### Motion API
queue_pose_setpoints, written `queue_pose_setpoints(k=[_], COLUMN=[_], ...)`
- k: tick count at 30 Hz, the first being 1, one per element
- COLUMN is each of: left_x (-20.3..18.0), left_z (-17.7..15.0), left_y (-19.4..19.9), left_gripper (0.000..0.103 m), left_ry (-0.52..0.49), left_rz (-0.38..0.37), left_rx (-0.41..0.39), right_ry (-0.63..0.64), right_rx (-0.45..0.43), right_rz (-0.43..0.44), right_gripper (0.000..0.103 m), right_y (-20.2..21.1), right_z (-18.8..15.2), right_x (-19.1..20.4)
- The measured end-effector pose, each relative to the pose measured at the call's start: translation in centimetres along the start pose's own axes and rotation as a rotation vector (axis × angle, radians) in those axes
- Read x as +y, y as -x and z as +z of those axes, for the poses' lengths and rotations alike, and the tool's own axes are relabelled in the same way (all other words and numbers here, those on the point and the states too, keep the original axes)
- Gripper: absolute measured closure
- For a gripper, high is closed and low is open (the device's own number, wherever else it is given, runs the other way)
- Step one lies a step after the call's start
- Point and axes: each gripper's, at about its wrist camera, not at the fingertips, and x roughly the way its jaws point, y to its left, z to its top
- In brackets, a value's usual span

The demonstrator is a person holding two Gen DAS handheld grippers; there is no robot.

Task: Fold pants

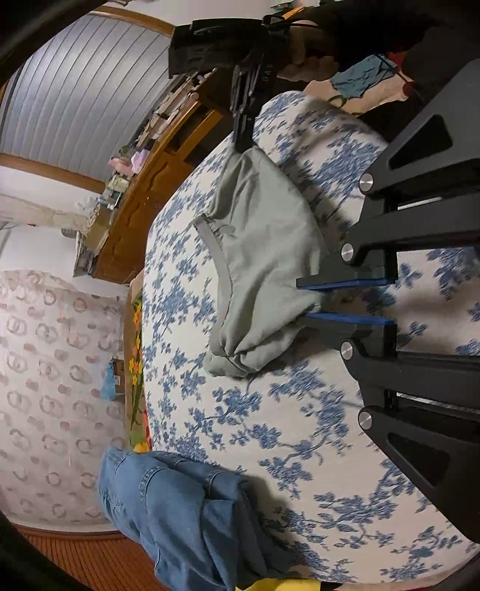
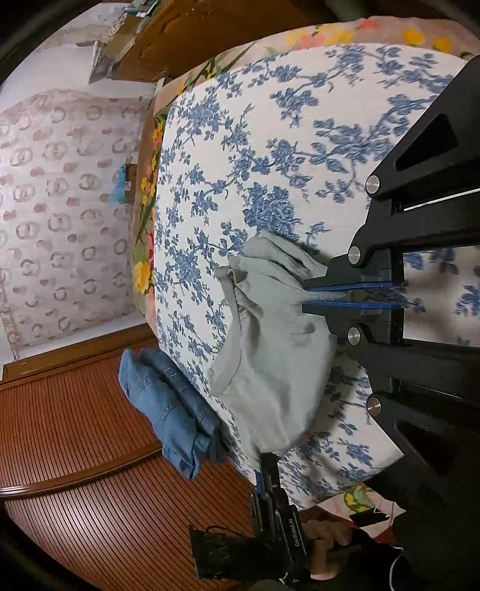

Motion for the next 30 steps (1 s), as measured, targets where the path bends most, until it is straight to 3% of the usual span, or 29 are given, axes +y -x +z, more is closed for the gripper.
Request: queue_pose_setpoints(k=[10, 25, 30], left_x=[-2.0, -1.2, -1.4], left_z=[-1.3, -3.5, -3.5], left_y=[1.0, -1.4, -1.3], left_gripper=[0.091, 0.091, 0.090], left_ry=[-0.043, -0.012, -0.015], left_rz=[-0.010, -0.001, 0.007], left_rx=[0.021, 0.110, 0.116], right_ry=[0.001, -0.050, -0.059], right_rx=[0.005, 0.049, 0.038], right_rz=[-0.018, -0.027, -0.093], right_gripper=[0.098, 0.098, 0.098], right_y=[1.7, 1.3, 2.2], right_z=[-2.0, -3.8, -4.0], right_x=[0.2, -0.7, -1.2])
